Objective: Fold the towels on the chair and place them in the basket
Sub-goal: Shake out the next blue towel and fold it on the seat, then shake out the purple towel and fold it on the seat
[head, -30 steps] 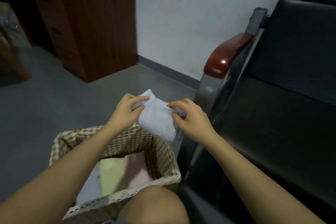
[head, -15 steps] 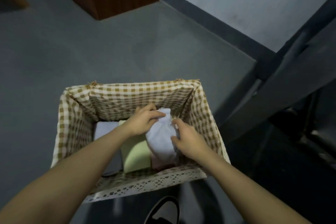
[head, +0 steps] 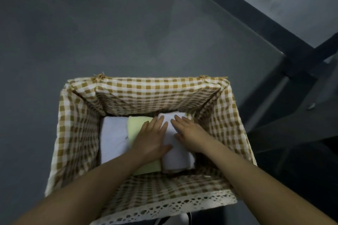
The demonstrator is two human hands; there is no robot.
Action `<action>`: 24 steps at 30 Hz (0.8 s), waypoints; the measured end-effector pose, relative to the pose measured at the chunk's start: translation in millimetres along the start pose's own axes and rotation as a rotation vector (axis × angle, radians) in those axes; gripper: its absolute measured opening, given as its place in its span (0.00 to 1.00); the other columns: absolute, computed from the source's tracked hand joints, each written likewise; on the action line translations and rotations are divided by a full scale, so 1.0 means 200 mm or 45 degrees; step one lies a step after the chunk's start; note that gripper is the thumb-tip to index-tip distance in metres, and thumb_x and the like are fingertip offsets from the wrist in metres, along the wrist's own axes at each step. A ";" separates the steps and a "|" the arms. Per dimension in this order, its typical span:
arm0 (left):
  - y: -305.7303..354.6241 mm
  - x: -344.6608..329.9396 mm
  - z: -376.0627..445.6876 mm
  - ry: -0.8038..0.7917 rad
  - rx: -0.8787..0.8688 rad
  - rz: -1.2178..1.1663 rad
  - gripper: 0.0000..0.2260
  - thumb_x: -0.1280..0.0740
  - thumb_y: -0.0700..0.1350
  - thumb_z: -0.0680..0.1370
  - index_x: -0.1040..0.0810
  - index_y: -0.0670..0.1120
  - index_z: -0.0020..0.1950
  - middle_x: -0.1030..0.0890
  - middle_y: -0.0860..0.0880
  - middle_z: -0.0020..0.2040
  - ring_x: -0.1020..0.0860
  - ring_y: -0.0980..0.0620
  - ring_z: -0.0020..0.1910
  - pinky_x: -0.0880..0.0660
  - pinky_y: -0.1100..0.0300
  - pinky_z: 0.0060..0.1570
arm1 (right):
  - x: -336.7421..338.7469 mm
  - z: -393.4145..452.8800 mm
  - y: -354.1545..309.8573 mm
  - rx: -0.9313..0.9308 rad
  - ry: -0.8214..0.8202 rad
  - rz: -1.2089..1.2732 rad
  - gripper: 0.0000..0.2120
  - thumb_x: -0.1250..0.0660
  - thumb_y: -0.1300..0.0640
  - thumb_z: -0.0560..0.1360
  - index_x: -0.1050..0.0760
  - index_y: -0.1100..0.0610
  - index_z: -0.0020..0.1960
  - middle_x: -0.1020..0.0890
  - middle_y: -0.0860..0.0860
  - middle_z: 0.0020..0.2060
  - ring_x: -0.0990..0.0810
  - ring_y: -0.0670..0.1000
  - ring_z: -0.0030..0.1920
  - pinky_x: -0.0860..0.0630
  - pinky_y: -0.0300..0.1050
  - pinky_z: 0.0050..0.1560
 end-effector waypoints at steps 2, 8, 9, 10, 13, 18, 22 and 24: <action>-0.01 -0.02 -0.01 -0.043 0.003 0.065 0.41 0.54 0.70 0.72 0.53 0.48 0.79 0.56 0.47 0.79 0.53 0.46 0.78 0.52 0.48 0.73 | -0.07 0.04 0.02 -0.023 -0.073 0.007 0.29 0.49 0.50 0.84 0.58 0.51 0.79 0.58 0.50 0.78 0.57 0.52 0.78 0.54 0.50 0.75; -0.01 0.05 0.02 -0.075 0.015 0.134 0.41 0.52 0.72 0.72 0.45 0.48 0.78 0.48 0.46 0.79 0.45 0.43 0.76 0.48 0.46 0.72 | -0.08 0.06 0.04 -0.063 -0.137 -0.063 0.29 0.51 0.47 0.84 0.60 0.50 0.79 0.59 0.48 0.78 0.58 0.52 0.78 0.56 0.51 0.75; 0.02 0.11 0.02 -0.024 -0.012 0.117 0.39 0.49 0.70 0.73 0.39 0.46 0.76 0.43 0.44 0.77 0.40 0.41 0.75 0.44 0.44 0.71 | -0.05 0.04 0.03 -0.059 -0.130 -0.090 0.28 0.51 0.47 0.84 0.59 0.50 0.79 0.58 0.49 0.78 0.57 0.52 0.78 0.55 0.51 0.75; 0.04 0.17 0.00 0.035 -0.025 0.092 0.38 0.49 0.68 0.74 0.35 0.44 0.75 0.39 0.43 0.76 0.37 0.39 0.73 0.41 0.43 0.70 | -0.03 0.01 0.02 -0.056 -0.113 -0.103 0.28 0.51 0.47 0.84 0.58 0.51 0.79 0.56 0.49 0.79 0.55 0.53 0.78 0.53 0.52 0.75; 0.05 0.29 -0.06 0.001 0.083 0.066 0.28 0.46 0.59 0.80 0.42 0.47 0.77 0.45 0.47 0.78 0.45 0.46 0.76 0.48 0.50 0.72 | 0.10 -0.11 -0.01 -0.040 0.017 -0.103 0.27 0.48 0.49 0.83 0.52 0.53 0.79 0.50 0.52 0.78 0.48 0.54 0.77 0.46 0.51 0.75; 0.17 0.71 -0.19 0.259 0.110 0.012 0.21 0.44 0.51 0.82 0.37 0.48 0.74 0.38 0.50 0.76 0.39 0.49 0.72 0.44 0.55 0.68 | 0.44 -0.41 -0.10 0.015 0.408 -0.113 0.22 0.46 0.52 0.82 0.38 0.55 0.74 0.32 0.55 0.71 0.31 0.57 0.67 0.32 0.51 0.65; 0.32 1.10 -0.32 0.493 0.075 0.021 0.17 0.43 0.49 0.81 0.30 0.48 0.69 0.29 0.50 0.68 0.32 0.49 0.67 0.43 0.56 0.62 | 0.80 -0.75 -0.17 0.067 0.779 -0.082 0.16 0.43 0.56 0.80 0.30 0.58 0.66 0.25 0.55 0.61 0.26 0.57 0.60 0.27 0.51 0.55; 0.44 1.29 -0.39 0.589 0.030 0.012 0.15 0.42 0.49 0.81 0.28 0.47 0.67 0.26 0.50 0.65 0.30 0.49 0.65 0.42 0.56 0.61 | 0.97 -0.95 -0.18 0.060 0.938 -0.082 0.16 0.41 0.56 0.80 0.30 0.59 0.66 0.25 0.56 0.58 0.26 0.58 0.58 0.28 0.51 0.53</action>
Point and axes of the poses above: each hand's wrist, its own z-axis towards the middle knuckle, its own x-axis out of the back of the hand, y = z × x, the point moved 10 cm from there along z, towards the middle knuckle
